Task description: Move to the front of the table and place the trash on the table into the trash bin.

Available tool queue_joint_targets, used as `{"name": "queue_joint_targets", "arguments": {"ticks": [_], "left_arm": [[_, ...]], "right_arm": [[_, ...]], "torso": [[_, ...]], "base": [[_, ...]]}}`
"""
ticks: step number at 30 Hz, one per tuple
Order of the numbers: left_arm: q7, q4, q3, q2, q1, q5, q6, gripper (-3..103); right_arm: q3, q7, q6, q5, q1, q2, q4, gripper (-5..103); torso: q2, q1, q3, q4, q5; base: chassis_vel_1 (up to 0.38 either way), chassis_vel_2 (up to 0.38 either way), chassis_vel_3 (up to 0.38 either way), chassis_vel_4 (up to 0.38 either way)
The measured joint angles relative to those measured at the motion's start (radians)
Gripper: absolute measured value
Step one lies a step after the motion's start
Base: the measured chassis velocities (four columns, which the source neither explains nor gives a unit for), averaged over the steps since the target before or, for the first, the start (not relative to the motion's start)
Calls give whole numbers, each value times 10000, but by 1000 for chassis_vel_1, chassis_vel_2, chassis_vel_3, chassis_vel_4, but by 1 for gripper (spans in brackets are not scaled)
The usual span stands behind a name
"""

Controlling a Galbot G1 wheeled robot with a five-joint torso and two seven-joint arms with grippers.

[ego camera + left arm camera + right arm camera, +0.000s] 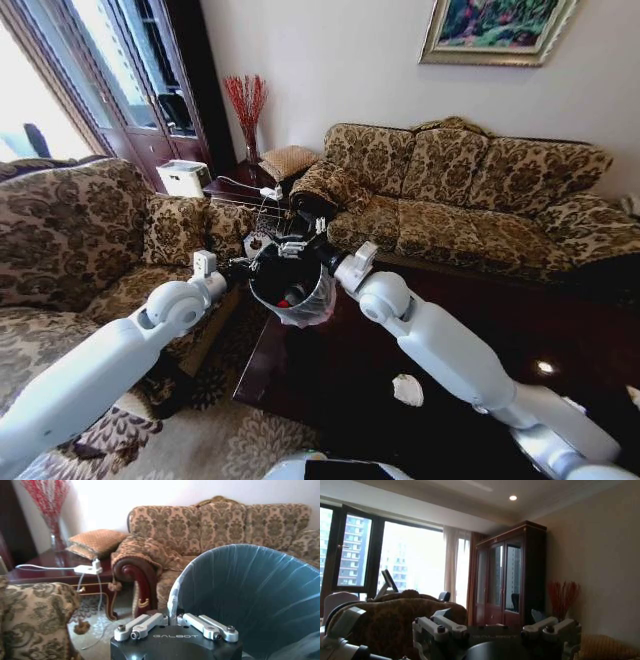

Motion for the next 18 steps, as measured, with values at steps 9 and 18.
{"name": "queue_joint_targets", "arguments": {"ticks": [9, 18], "left_arm": [[211, -34, -677, -835, 935, 1394, -222, 3], [575, -23, -2244, -1650, 2500, 2308, -510, 3]], "right_arm": [[5921, 153, -775, -888, -7249, -1361, 2124, 100], [7814, -287, 711, -3041, -12518, 1481, 1845, 100]], "torso": [[1, -4, -2, -14, 8], [2, -5, -3, -4, -6]], "base": [[0, 0, 0, 0], [0, 0, 0, 0]]}}
